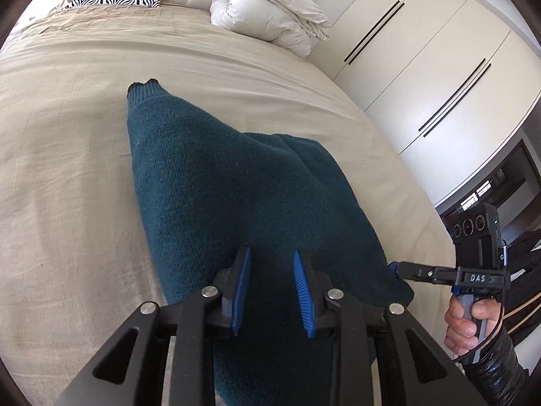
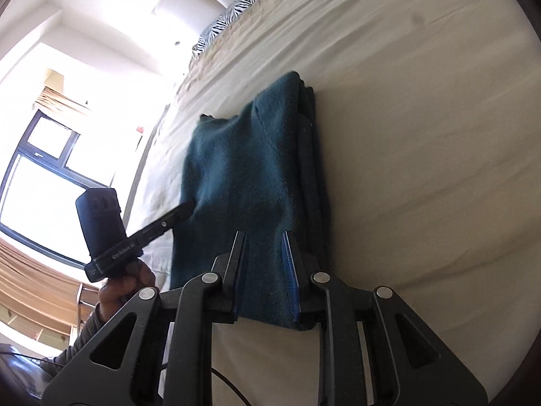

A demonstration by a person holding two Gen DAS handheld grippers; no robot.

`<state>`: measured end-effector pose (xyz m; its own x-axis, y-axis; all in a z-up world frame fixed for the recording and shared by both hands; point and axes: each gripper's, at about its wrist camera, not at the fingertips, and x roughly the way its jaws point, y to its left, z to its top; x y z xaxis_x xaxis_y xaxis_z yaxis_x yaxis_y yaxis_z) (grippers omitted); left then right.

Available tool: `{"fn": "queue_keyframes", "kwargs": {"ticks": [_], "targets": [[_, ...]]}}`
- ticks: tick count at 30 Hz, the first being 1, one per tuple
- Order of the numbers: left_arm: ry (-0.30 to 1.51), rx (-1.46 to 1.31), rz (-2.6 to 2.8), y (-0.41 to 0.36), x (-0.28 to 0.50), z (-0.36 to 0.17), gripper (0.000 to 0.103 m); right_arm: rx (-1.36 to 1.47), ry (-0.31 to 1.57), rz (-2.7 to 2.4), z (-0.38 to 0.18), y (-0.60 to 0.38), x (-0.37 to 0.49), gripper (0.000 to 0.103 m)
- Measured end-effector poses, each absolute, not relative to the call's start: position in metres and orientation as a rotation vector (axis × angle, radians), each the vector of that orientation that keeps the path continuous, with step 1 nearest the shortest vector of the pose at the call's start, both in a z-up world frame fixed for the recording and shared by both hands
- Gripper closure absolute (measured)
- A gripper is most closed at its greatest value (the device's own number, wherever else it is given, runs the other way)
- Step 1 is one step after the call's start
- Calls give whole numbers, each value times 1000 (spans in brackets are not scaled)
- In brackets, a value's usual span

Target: Fold small clothes

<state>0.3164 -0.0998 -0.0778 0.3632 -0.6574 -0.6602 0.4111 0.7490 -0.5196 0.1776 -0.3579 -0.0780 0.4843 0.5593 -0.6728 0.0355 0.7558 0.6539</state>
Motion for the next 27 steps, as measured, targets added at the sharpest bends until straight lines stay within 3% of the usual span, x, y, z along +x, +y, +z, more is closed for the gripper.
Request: {"fn": "queue_keyframes", "kwargs": {"ticks": [7,10,12,14,15,19,27], "targets": [[990,-295,-698,-100,319,-75,78,680,1045,264,-94,-376,167,83],[947,-379,-699,-82,310,-61,50,728,1044,271,-93,-385,160,83],[894,-403,-663,-68,305,-52,27,711,1016,275,-84,-388,156,77],[887,-436,-641,-59,307,-52,27,713,1002,280,-79,-391,159,54],[899,-452,-639,-55,310,-54,27,723,993,274,-77,-392,162,37],[990,-484,-626,-52,319,-77,27,731,968,287,-72,-391,182,35],[1135,-567,-635,-57,325,-111,27,749,1120,317,-98,-382,240,35]]}}
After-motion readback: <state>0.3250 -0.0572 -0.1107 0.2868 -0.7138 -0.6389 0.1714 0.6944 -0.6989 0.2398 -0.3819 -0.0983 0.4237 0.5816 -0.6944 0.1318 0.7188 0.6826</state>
